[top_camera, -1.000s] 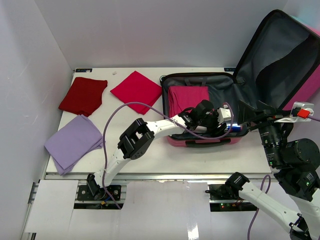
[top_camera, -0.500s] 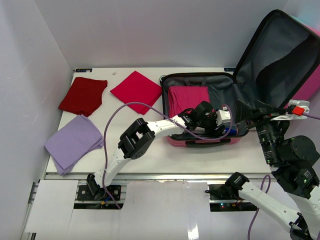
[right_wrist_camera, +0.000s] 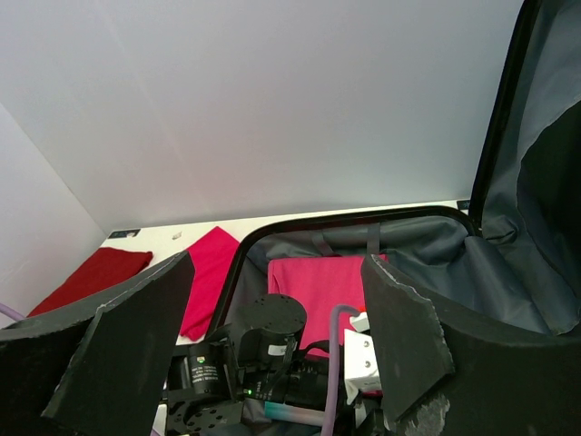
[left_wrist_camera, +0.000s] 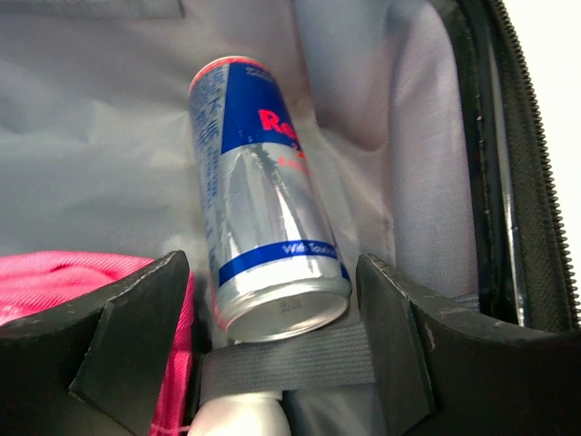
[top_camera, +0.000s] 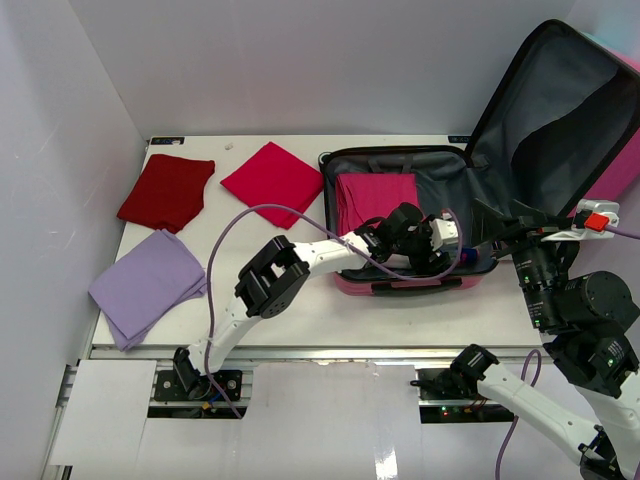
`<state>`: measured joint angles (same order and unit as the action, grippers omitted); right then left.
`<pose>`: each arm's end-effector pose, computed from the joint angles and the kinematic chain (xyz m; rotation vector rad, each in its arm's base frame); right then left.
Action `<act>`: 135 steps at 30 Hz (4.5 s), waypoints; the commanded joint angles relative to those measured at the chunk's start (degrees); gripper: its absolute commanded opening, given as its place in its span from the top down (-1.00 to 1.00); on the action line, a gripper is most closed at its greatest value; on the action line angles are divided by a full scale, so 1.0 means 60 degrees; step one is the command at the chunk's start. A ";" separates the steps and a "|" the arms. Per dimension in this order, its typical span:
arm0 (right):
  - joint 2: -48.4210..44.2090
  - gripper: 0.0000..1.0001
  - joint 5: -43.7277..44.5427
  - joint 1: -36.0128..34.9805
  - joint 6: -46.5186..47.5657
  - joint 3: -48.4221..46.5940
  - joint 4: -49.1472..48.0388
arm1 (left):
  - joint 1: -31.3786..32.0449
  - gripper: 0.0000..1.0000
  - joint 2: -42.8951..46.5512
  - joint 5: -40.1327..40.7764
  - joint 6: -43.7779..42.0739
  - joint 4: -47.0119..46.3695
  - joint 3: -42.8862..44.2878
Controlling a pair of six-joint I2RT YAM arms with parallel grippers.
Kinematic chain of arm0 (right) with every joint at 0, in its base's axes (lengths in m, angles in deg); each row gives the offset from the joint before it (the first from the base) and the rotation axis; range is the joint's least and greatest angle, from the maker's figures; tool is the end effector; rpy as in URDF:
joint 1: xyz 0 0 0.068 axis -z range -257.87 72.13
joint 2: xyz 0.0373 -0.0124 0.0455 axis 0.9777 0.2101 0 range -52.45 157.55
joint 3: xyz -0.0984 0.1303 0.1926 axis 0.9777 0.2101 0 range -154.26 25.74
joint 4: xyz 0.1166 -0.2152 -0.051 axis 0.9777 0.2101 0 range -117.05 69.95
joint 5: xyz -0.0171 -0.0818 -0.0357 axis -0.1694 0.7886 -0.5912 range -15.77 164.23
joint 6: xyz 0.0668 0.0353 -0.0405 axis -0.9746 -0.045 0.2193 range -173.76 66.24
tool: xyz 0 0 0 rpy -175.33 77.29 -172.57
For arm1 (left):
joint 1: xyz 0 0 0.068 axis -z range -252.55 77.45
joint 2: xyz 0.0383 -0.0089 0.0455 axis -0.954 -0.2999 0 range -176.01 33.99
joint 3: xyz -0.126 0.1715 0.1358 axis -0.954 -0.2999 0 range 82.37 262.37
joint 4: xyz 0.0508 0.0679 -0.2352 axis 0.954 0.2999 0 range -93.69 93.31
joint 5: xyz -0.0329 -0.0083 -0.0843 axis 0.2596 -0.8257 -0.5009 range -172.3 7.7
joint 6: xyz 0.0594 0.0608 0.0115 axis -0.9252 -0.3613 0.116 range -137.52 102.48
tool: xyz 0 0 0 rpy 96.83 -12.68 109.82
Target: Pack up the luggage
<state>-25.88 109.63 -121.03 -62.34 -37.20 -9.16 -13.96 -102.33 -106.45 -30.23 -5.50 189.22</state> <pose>0.0906 0.0248 0.4515 0.1521 1.3105 0.3844 0.2625 -0.4892 0.1527 1.4588 1.5630 -0.9177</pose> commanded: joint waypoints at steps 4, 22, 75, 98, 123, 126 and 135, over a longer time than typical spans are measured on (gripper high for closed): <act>0.0160 -0.63 -0.0027 -0.0033 -0.0013 -0.0292 -0.0279 | 0.0339 -0.87 0.1915 0.0545 0.0675 -0.0087 -0.0292; 0.0334 -0.64 -0.0208 -0.0029 0.0087 -0.0316 -0.0257 | -0.0458 -0.92 0.3923 0.9666 0.3354 0.2141 -0.0155; 0.1080 -0.64 -0.0642 -0.0044 0.0170 -0.0409 -0.0184 | -0.7736 -0.04 0.6622 1.1114 1.6736 0.8870 -0.9106; 0.1352 -0.64 -0.0691 -0.0048 0.0170 -0.0448 -0.0150 | -0.2352 -0.36 0.5540 1.1849 1.5872 0.8817 -0.5988; 0.8595 -0.69 -0.4861 -0.0376 0.0170 -0.4197 0.0993 | -1.0846 -0.70 1.2939 0.8668 1.1873 0.5150 -1.1569; 0.9862 -0.72 -0.5251 -0.0574 0.0154 -0.4640 0.0666 | -1.0952 -0.72 1.3204 0.8703 1.2416 0.4960 -1.2168; 1.3567 -0.76 -0.5782 -0.1064 -0.0123 -0.6191 0.0003 | -1.0995 -0.73 1.3854 0.7519 1.1941 0.2414 -1.4116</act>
<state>49.15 77.33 -125.62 -62.42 -66.61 -5.40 -79.64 -20.53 -58.70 42.90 17.03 106.20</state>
